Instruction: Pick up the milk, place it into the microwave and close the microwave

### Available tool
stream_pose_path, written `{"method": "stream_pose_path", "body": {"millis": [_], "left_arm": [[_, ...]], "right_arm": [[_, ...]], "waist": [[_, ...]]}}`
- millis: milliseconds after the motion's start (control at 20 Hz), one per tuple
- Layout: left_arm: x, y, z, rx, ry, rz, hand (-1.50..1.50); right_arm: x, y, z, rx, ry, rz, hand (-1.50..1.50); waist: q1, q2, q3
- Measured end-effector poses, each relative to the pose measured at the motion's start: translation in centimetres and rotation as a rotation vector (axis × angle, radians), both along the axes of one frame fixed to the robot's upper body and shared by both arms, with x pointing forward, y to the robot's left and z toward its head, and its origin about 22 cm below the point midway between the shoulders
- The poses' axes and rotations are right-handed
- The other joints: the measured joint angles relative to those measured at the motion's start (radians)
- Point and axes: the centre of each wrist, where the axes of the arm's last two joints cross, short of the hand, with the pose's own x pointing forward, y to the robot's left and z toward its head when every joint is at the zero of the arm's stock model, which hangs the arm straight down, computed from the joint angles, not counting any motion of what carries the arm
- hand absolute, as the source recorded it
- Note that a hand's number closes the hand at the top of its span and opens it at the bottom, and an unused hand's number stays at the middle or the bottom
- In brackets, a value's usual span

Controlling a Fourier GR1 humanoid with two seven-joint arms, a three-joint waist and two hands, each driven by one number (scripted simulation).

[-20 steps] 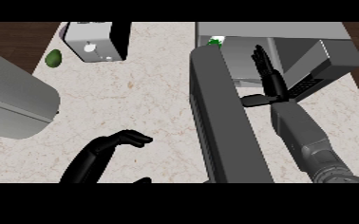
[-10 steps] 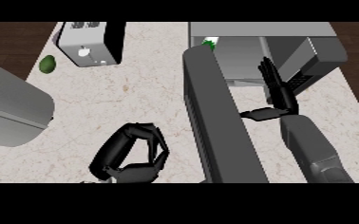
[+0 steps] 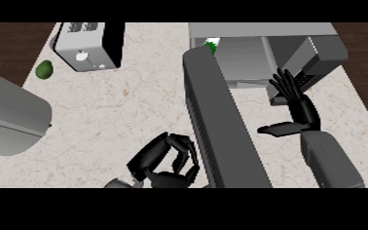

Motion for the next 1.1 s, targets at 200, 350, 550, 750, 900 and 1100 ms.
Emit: {"method": "stream_pose_path", "body": {"millis": [200,350,550,750,900,1100], "left_arm": [[0.1,-2.1,-1.4,0.001,0.03,-0.053,1.5],[-0.3,-3.8,-2.0,0.025,0.029,-0.088,1.5],[-1.1,-6.3,-2.7,0.057,0.004,-0.093,1.5],[-0.8,-7.9,-2.7,0.066,-0.007,-0.054,1.5],[-0.6,-8.6,-2.5,0.058,-0.003,0.003,1.5],[0.0,-9.5,-1.7,0.013,-0.015,0.073,1.5]], "right_arm": [[-1.9,-2.1,0.4,-0.004,-0.011,-0.011,-1.5],[-2.8,-3.5,1.7,0.005,-0.031,-0.024,-1.5],[-3.5,-4.8,3.5,0.025,-0.06,-0.02,-1.5],[-3.9,-5.5,5.0,0.059,-0.069,0.019,-1.5],[-3.9,-6.0,6.5,0.078,-0.079,0.05,-1.5],[-3.3,-6.3,8.7,0.089,-0.095,0.098,-1.5]], "waist": [[-0.017,-0.001,-0.003],[-0.024,-0.002,-0.004],[-0.038,0.001,-0.005],[-0.057,0.007,-0.006],[-0.074,0.011,-0.006],[-0.096,0.015,-0.008]]}}
